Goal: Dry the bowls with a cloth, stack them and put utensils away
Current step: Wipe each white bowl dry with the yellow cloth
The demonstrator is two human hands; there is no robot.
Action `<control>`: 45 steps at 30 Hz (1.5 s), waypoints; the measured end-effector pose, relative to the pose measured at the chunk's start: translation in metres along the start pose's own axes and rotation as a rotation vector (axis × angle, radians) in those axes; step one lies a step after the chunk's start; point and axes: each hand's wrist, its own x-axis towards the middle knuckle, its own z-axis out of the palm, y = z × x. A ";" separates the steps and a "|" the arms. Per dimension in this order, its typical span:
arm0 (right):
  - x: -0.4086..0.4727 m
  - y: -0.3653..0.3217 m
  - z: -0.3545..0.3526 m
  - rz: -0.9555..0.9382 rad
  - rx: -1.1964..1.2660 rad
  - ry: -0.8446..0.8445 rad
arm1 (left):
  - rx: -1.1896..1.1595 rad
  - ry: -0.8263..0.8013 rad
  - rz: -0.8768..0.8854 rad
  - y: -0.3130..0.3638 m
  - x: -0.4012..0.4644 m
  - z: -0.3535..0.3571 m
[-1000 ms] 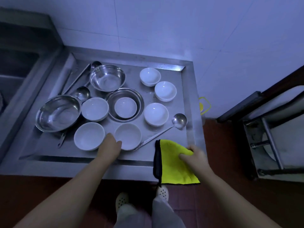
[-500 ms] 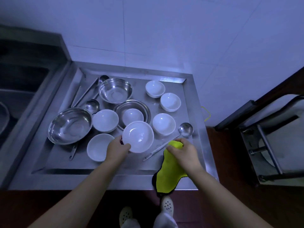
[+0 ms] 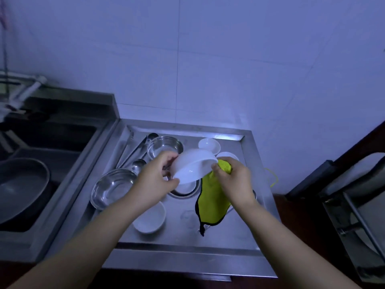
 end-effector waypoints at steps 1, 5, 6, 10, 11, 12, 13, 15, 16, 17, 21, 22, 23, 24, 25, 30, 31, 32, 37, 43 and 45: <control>0.001 -0.003 0.000 -0.005 0.013 0.001 | 0.030 -0.013 0.032 0.003 0.003 -0.004; 0.002 -0.007 0.000 0.007 0.057 0.007 | 0.187 -0.105 0.158 0.015 0.009 -0.015; 0.001 -0.008 0.001 0.021 0.067 0.012 | 0.246 -0.127 0.184 0.016 0.010 -0.017; -0.002 -0.015 -0.002 0.067 0.108 0.049 | 0.241 -0.163 0.213 0.020 0.012 -0.019; -0.003 -0.018 -0.003 0.086 0.131 0.065 | 0.208 -0.153 0.193 0.021 0.013 -0.018; -0.005 -0.022 -0.004 0.114 0.162 0.081 | 0.166 -0.138 0.172 0.022 0.012 -0.018; -0.006 -0.027 -0.005 0.147 0.203 0.085 | 0.122 -0.117 0.151 0.021 0.012 -0.018; -0.009 -0.037 -0.006 0.194 0.357 0.032 | 0.041 -0.078 0.120 0.023 0.012 -0.016; -0.011 -0.044 -0.006 0.201 0.436 -0.018 | 0.006 -0.064 0.108 0.025 0.012 -0.015; -0.014 -0.048 -0.004 0.179 0.463 -0.075 | -0.025 -0.052 0.093 0.027 0.012 -0.013; -0.023 -0.053 0.001 -0.224 0.100 -0.160 | -0.134 -0.046 0.064 0.041 0.010 -0.010; -0.026 -0.056 0.003 -0.319 0.058 -0.175 | -0.158 -0.067 0.069 0.045 0.009 -0.011; -0.027 -0.059 0.005 -0.368 0.050 -0.194 | -0.172 -0.086 0.075 0.049 0.010 -0.011; -0.028 -0.062 0.006 -0.396 0.066 -0.213 | -0.172 -0.101 0.083 0.052 0.010 -0.011; -0.028 -0.064 0.008 -0.411 0.106 -0.231 | -0.158 -0.104 0.090 0.055 0.010 -0.012; -0.033 -0.063 0.002 -0.576 0.120 -0.345 | -0.161 -0.136 0.033 0.072 0.011 -0.032; -0.033 -0.061 -0.002 -0.630 0.059 -0.342 | -0.142 -0.161 0.029 0.074 0.011 -0.035; -0.031 -0.058 -0.005 -0.706 -0.029 -0.340 | -0.118 -0.184 0.025 0.077 0.010 -0.038; -0.008 -0.056 -0.031 -1.208 -0.646 -0.171 | -0.139 -0.301 -0.053 0.090 0.011 -0.040; 0.004 -0.071 -0.052 -1.399 -0.823 -0.035 | -0.133 -0.454 -0.120 0.112 0.021 -0.044; -0.002 -0.070 -0.047 -1.278 -0.827 -0.028 | -0.145 -0.413 -0.116 0.114 0.021 -0.043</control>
